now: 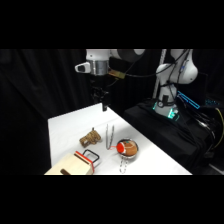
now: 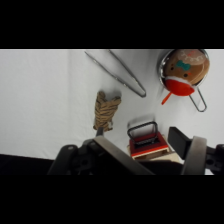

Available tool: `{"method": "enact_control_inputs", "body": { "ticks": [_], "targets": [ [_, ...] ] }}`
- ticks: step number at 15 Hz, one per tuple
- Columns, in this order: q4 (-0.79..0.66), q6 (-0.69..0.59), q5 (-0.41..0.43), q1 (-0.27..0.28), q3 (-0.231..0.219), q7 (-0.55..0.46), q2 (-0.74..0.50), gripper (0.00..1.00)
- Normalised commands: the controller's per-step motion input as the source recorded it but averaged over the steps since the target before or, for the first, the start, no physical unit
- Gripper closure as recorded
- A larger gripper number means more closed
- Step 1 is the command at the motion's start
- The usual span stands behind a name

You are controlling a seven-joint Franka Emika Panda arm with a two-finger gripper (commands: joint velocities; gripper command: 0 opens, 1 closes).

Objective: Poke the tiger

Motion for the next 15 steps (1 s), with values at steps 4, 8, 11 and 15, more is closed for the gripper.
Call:
{"method": "enact_control_inputs", "body": {
  "ticks": [4, 8, 11, 15],
  "targets": [
    [0.14, 0.02, -0.031, -0.031, 0.004, 0.06, 0.11, 0.00],
    [0.47, 0.02, -0.022, -0.059, -0.024, 0.06, 0.37, 0.00],
    [0.57, -0.04, 0.017, -0.063, -0.030, 0.05, 0.45, 0.00],
    [0.44, -0.02, 0.047, -0.063, -0.021, 0.04, 0.39, 0.43]
  ]
}}
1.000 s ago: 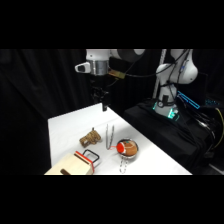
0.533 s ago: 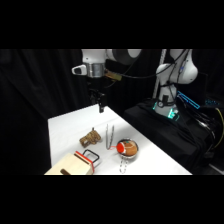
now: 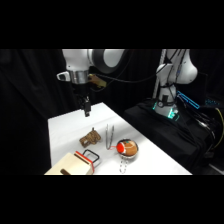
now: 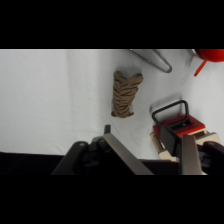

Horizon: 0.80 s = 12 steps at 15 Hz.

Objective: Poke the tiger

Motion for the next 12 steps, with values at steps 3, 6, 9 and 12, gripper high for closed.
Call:
{"method": "enact_control_inputs", "body": {
  "ticks": [3, 6, 9, 12],
  "targets": [
    [0.27, -0.01, 0.063, -0.039, 0.008, 0.02, 0.26, 0.68],
    [0.10, 0.05, 0.071, -0.006, 0.042, 0.01, 0.15, 0.93],
    [0.02, 0.16, 0.088, -0.008, 0.051, -0.01, 0.16, 0.99],
    [0.03, 0.23, 0.119, -0.054, 0.044, -0.06, 0.23, 0.95]
  ]
}}
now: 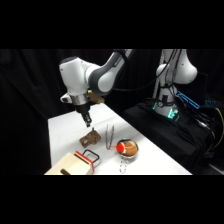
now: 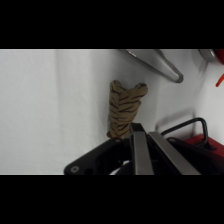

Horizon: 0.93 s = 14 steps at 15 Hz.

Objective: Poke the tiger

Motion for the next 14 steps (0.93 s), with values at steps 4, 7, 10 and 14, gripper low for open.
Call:
{"method": "enact_control_inputs", "body": {
  "ticks": [4, 7, 10, 14],
  "targets": [
    [0.06, 0.27, 0.145, -0.102, 0.065, -0.12, 0.27, 0.94],
    [0.13, 0.29, 0.136, -0.130, 0.091, -0.17, 0.30, 0.95],
    [0.22, 0.20, 0.144, -0.159, 0.112, -0.20, 0.32, 0.95],
    [0.17, 0.05, 0.115, -0.125, 0.094, -0.18, 0.14, 0.95]
  ]
}}
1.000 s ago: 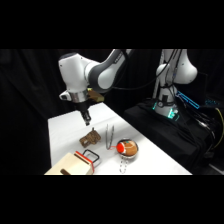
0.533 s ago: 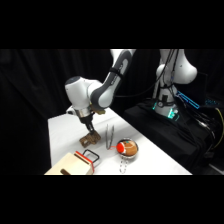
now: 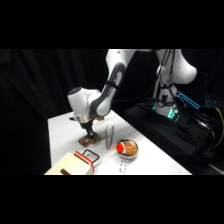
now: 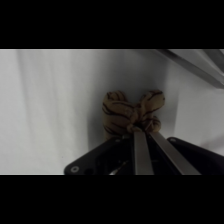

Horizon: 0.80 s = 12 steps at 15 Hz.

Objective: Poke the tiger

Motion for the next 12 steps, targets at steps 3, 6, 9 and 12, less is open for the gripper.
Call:
{"method": "enact_control_inputs", "body": {
  "ticks": [3, 6, 9, 12],
  "targets": [
    [-0.08, -0.10, 0.042, -0.056, 0.022, -0.13, -0.30, 0.95],
    [-0.23, -0.29, 0.020, -0.015, 0.009, -0.12, -0.56, 0.96],
    [-0.21, -0.35, 0.040, 0.011, 0.021, -0.11, -0.56, 0.95],
    [-0.16, -0.35, 0.039, 0.036, 0.004, -0.09, -0.50, 0.69]
  ]
}}
